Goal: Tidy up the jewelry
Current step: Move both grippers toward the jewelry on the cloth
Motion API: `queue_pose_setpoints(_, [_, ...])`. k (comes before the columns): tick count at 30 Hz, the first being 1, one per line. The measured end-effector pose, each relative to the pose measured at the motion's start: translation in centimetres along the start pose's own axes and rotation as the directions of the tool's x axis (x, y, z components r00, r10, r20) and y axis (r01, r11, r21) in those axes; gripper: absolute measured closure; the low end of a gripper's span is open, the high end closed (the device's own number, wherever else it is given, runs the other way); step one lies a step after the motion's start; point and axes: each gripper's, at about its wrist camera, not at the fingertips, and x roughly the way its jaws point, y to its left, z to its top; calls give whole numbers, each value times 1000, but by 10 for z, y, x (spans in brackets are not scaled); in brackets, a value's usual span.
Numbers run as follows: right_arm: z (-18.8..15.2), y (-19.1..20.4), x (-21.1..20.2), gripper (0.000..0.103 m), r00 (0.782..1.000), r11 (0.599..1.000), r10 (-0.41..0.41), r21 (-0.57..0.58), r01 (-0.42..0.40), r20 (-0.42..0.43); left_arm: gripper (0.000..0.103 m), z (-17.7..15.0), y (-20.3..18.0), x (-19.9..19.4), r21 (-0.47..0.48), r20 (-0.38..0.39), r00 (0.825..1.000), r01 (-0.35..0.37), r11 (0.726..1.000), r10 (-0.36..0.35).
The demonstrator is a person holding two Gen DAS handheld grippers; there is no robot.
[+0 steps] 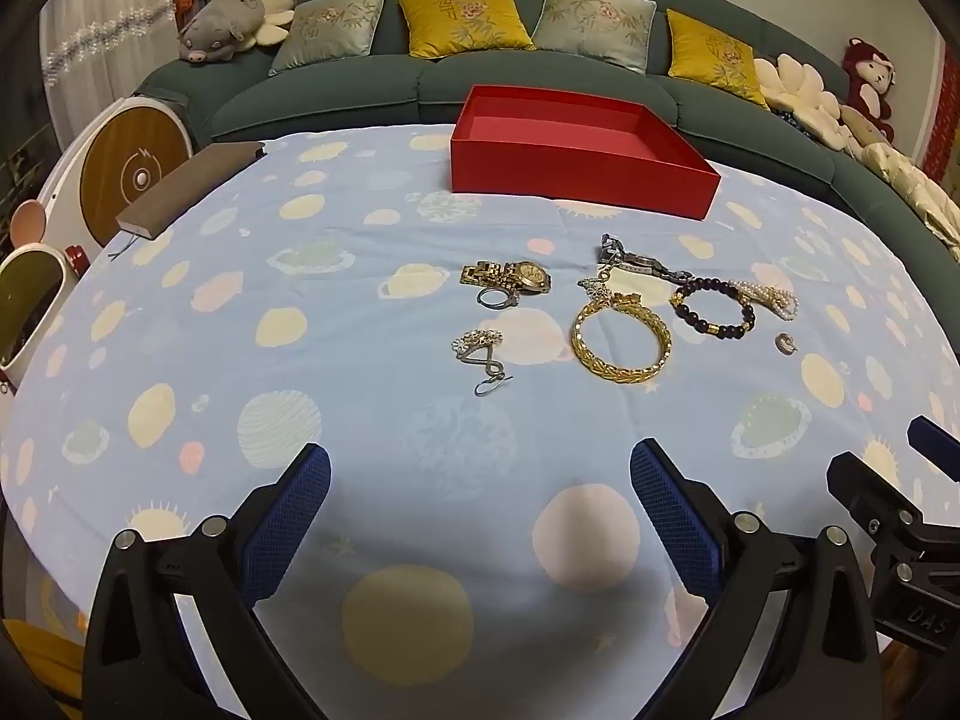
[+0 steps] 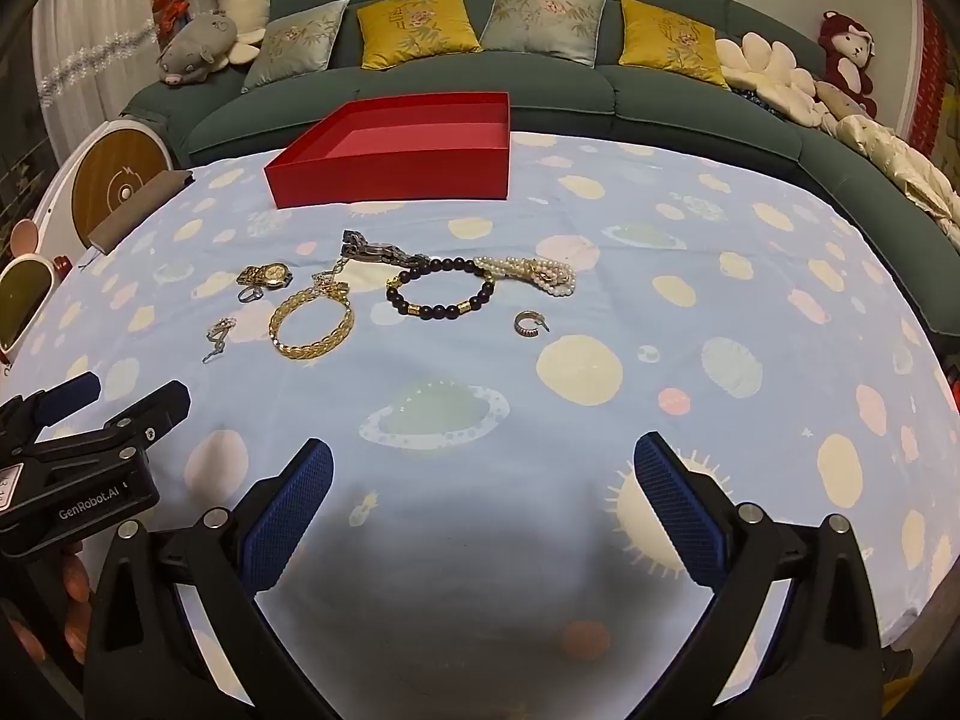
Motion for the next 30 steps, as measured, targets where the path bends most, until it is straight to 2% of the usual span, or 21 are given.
queue_pose_setpoints(20, [0,5,1,5,1000,1000,2,-8,-2,-7,5,-11,-1,-8,-1,12,1000,28,1000,-28])
queue_pose_setpoints(30, [0,12,6,5,1000,1000,10,-20,-10,-8,5,-8,7,-3,-38,-3,1000,24,999,-24])
